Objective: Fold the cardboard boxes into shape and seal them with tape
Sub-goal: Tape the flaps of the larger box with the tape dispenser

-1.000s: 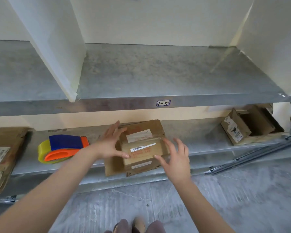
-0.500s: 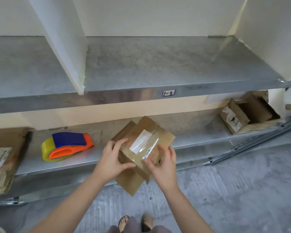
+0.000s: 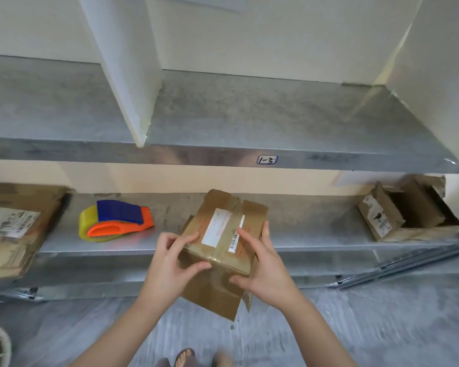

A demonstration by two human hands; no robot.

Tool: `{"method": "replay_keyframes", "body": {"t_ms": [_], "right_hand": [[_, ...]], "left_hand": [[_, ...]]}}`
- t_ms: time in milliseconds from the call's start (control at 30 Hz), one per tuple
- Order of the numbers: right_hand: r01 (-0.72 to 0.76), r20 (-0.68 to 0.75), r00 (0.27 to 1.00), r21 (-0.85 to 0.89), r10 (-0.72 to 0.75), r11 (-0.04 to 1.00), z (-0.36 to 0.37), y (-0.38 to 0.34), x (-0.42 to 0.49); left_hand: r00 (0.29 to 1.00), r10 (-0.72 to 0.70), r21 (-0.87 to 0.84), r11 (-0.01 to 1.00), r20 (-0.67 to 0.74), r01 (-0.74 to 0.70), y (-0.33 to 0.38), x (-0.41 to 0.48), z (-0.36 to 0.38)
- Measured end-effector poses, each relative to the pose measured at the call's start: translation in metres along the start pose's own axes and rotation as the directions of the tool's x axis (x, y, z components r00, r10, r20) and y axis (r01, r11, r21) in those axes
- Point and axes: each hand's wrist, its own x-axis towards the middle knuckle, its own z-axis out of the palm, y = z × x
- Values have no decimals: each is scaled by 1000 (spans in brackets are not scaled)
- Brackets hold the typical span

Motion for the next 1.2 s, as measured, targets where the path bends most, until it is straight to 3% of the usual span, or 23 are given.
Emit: {"method": "replay_keyframes", "body": {"t_ms": [200,467,667,867,1067,1200], "right_hand": [[126,1,992,-31,-126,992,-24,-13,23],[70,-36,997,-115,-75,991,-25,-7,60],[12,139,990,-85,0,996,-7,29,65],[31,-202,978,-87,-48,996,-6,49,72],[69,-250,963,-132,-100,989,-8,55,79],[44,-277,957,-154,-86,987,0,54,68]], "left_hand": [[998,44,34,998,-39,-43,13,16,-7],[997,-15,68,998,74,10,-8,42,9],[996,-66,167,984,64,54,-33,20,14],[994,-47,58,997,95,41,-33,50,37],[982,-15,167,986,189,-17,-33,74,41],[985,-5,229,973,175,-35,-29,63,34]]}}
